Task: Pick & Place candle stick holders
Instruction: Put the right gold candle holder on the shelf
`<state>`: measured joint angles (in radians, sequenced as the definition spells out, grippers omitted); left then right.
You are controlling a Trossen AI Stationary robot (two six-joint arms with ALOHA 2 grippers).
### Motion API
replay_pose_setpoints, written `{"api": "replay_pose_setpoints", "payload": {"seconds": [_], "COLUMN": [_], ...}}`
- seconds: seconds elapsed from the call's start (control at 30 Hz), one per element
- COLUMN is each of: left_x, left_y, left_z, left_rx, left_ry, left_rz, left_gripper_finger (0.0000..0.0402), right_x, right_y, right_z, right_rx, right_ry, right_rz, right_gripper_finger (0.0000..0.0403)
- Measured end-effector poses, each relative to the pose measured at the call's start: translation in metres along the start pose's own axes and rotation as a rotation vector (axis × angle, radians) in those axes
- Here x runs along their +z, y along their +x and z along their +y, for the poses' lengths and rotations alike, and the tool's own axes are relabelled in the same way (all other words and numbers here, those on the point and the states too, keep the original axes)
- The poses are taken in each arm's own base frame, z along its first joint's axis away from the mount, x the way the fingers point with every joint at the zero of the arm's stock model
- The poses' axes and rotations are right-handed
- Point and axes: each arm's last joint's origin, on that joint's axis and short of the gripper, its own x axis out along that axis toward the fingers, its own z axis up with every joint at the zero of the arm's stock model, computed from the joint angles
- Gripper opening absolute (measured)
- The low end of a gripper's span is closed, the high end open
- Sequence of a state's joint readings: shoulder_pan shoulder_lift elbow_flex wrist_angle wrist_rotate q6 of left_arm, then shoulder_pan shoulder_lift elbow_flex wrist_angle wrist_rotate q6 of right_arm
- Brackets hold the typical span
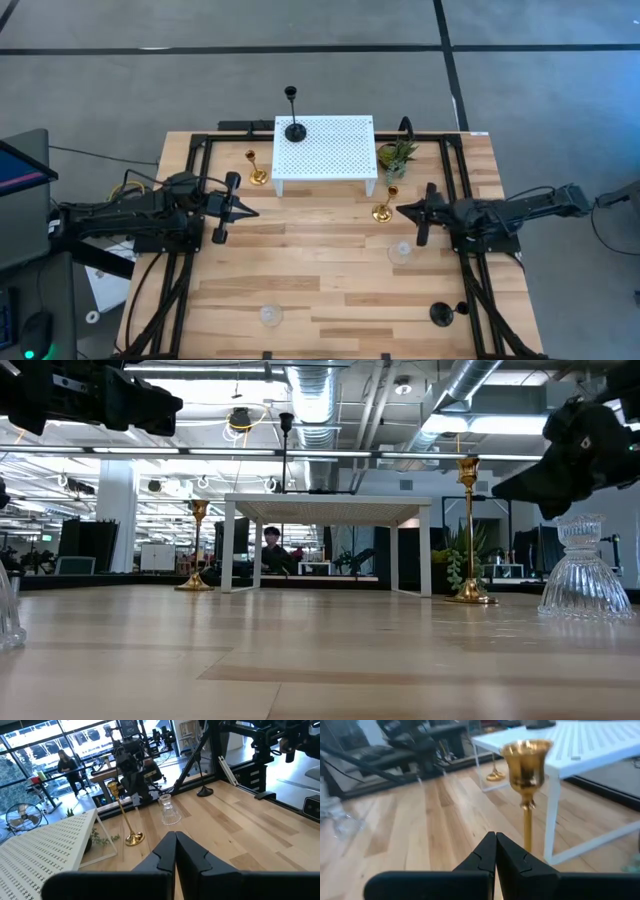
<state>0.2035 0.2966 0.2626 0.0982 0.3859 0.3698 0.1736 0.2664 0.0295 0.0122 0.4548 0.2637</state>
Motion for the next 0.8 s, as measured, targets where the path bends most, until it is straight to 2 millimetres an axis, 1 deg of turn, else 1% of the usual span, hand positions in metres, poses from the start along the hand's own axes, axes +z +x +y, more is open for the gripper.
{"api": "replay_pose_setpoints", "payload": {"seconds": [0.13,0.23,0.3,0.43,0.63,0.73,0.8], "left_x": [0.0,0.0,0.0,0.0,0.0,0.0,0.0], "left_y": [0.0,0.0,0.0,0.0,0.0,0.0,0.0], "left_z": [0.0,0.0,0.0,0.0,0.0,0.0,0.0], "left_rx": [0.0,0.0,0.0,0.0,-0.002,-0.002,-0.002], "left_ry": [0.0,-0.001,0.0,0.0,-0.002,-0.002,-0.002], "left_rz": [0.0,0.001,0.0,0.0,0.003,0.003,0.003], "left_gripper_finger": [0.0006,0.0005,0.0007,0.0008,0.0005,0.0008,0.0008], "right_x": [0.0,-0.001,-0.001,0.003,0.004,0.004,0.003], "right_y": [0.003,0.004,0.005,0.007,0.011,0.013,0.014], "right_z": [0.001,0.001,0.001,0.001,-0.005,-0.006,-0.006], "right_rx": [0.002,-0.002,-0.004,-0.014,-0.111,-0.127,-0.13], "right_ry": [-0.002,-0.005,-0.003,0.014,0.022,0.041,0.053], "right_rz": [0.008,0.015,0.011,-0.02,-0.039,-0.035,-0.028], "right_gripper_finger": [0.0001,0.0016,0.0039,0.0098,0.0187,0.0218,0.023]}}
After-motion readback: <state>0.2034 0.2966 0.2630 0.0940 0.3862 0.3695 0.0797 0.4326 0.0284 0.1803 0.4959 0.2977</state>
